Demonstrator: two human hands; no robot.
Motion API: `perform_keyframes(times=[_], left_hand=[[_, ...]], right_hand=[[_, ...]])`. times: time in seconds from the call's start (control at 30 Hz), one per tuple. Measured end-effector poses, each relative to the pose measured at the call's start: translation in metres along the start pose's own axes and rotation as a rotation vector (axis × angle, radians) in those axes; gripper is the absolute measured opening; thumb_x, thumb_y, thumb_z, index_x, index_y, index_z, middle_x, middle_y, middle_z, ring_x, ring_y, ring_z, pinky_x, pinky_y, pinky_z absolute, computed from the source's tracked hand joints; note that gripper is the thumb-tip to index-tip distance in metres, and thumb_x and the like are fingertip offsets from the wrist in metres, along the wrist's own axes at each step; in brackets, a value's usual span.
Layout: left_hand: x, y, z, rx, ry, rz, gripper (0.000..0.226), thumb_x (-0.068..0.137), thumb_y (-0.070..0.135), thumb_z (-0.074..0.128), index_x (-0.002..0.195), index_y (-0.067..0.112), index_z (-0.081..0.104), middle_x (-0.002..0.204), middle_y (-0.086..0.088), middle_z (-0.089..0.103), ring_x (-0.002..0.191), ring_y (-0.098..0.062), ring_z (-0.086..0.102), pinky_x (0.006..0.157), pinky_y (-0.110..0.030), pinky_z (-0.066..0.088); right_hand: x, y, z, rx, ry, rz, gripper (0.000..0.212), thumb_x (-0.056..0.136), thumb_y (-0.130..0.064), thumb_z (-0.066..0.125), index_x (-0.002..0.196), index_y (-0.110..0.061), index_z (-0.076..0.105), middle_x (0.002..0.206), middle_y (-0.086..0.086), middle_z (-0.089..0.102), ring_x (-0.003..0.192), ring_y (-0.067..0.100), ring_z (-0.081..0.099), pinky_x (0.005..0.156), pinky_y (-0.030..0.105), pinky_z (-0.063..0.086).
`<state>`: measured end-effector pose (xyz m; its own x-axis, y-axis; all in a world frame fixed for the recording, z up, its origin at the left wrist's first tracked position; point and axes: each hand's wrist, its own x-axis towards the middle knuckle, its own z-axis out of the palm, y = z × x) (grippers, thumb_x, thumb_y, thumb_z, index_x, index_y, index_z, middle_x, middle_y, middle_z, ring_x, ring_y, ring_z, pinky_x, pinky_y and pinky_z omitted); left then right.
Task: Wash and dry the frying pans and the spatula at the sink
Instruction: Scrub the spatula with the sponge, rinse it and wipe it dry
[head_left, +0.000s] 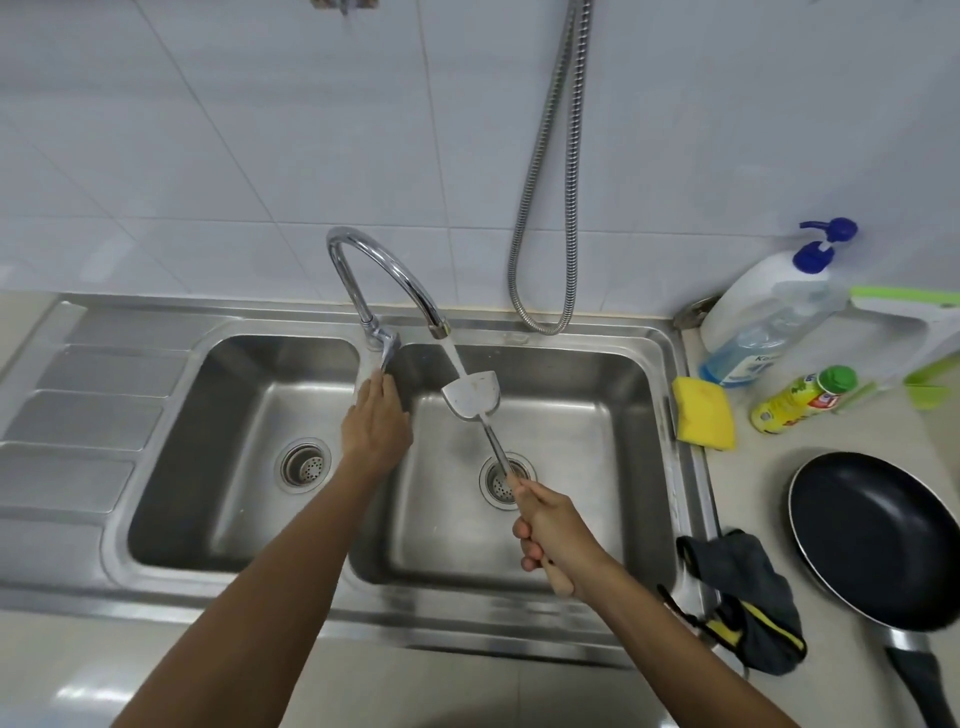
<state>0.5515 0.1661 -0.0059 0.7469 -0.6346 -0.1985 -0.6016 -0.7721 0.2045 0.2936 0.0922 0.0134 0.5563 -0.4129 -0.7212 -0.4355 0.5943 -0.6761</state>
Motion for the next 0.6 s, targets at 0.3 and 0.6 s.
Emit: perform_keyframes(times=[0.3,0.6], left_hand=[[-0.015,-0.009,0.009,-0.277,-0.028,-0.022,0.054,0.098,0.023,0.059,0.144,-0.002,0.044,0.156,-0.02,0.038,0.141,-0.037,0.042,0.114,-0.048,0.037],[-0.091,0.061,0.052,-1.095,-0.319,-0.374,0.01,0.098,0.024,0.06,0.096,0.021,0.068,0.104,-0.004,0.076,0.1,-0.023,0.073,0.079,-0.033,0.053]], right_hand=[[0.029,-0.018,-0.002,-0.119,-0.017,0.006,0.029,0.106,-0.037,0.05,0.128,-0.022,0.062,0.057,-0.001,0.046,0.043,0.012,0.035,0.045,0.025,0.036],[0.046,-0.05,0.005,-0.225,-0.133,0.038,0.029,0.105,-0.033,0.052,0.117,-0.009,0.063,0.06,0.001,0.045,0.044,0.011,0.033,0.046,0.027,0.033]])
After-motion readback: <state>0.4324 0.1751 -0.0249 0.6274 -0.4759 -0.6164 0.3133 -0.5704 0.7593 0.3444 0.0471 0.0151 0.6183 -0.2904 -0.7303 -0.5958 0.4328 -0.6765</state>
